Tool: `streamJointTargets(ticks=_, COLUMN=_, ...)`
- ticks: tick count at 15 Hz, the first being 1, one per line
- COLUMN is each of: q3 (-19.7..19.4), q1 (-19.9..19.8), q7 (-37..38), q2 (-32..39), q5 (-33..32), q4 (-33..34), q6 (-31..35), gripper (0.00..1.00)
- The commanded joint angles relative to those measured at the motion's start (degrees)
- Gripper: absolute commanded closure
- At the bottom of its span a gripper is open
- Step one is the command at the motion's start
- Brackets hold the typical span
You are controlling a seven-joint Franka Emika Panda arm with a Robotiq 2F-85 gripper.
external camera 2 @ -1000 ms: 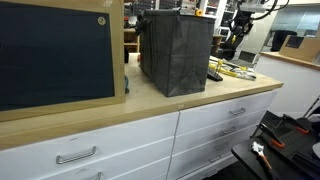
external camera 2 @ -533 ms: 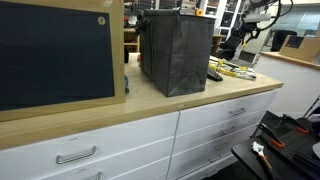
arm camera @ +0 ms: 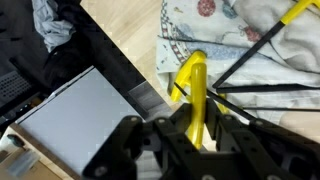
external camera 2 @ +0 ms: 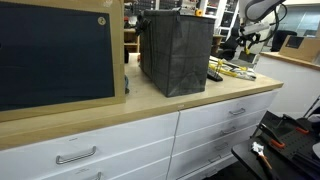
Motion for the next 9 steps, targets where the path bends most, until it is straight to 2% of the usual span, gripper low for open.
streamJointTargets(ticks=1, q3=0.7, q1=2.4, q7=0.8, q2=-1.6, q5=-9.1, q4=-4.8, q6=-1.5, gripper=0.95)
streamJointTargets(ticks=4, q3=2.2, q1=3.6, q7=0.6, q2=-2.4, q5=-16.7, q4=-9.0, q6=-1.6, gripper=0.95)
streamJointTargets(ticks=9, q3=4.3, q1=4.0, q7=0.1, q2=-2.8, q5=-23.6, q4=-13.1, q6=-1.4, gripper=0.95)
